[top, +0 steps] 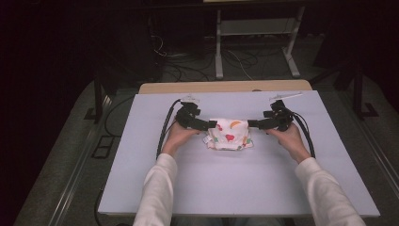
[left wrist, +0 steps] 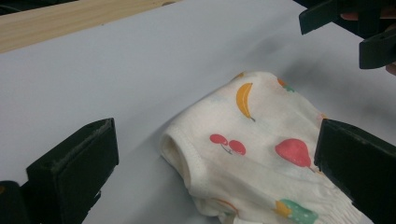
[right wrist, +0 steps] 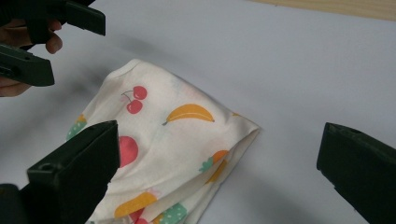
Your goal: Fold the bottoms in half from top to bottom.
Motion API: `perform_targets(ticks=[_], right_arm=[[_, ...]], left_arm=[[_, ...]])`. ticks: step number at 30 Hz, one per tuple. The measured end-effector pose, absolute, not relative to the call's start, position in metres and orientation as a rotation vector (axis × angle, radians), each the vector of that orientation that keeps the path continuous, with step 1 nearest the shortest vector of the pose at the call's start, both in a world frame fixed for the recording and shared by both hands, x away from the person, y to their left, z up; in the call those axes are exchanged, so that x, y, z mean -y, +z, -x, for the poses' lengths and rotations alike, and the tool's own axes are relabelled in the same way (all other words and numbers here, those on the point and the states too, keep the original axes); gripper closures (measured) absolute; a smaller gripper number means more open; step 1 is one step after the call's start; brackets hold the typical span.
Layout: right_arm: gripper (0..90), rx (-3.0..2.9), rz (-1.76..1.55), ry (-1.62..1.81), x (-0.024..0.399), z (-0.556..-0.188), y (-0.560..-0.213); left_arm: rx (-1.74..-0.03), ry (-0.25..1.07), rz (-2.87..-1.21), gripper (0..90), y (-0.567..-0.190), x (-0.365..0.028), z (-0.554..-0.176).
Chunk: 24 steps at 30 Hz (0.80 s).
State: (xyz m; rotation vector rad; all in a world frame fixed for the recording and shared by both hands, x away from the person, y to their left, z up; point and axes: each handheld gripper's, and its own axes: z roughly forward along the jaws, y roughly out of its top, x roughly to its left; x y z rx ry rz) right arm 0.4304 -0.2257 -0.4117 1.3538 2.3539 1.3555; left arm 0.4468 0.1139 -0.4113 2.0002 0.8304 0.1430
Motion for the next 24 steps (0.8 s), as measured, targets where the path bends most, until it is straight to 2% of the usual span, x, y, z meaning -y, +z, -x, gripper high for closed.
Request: perform_targets(ticks=[24], right_arm=[[0.0,-2.355,-1.309,1.341,0.243,-0.385,-0.404]], left_arm=[[-0.800,0.193,-1.999,0.0,-0.396,-0.133,-0.408]])
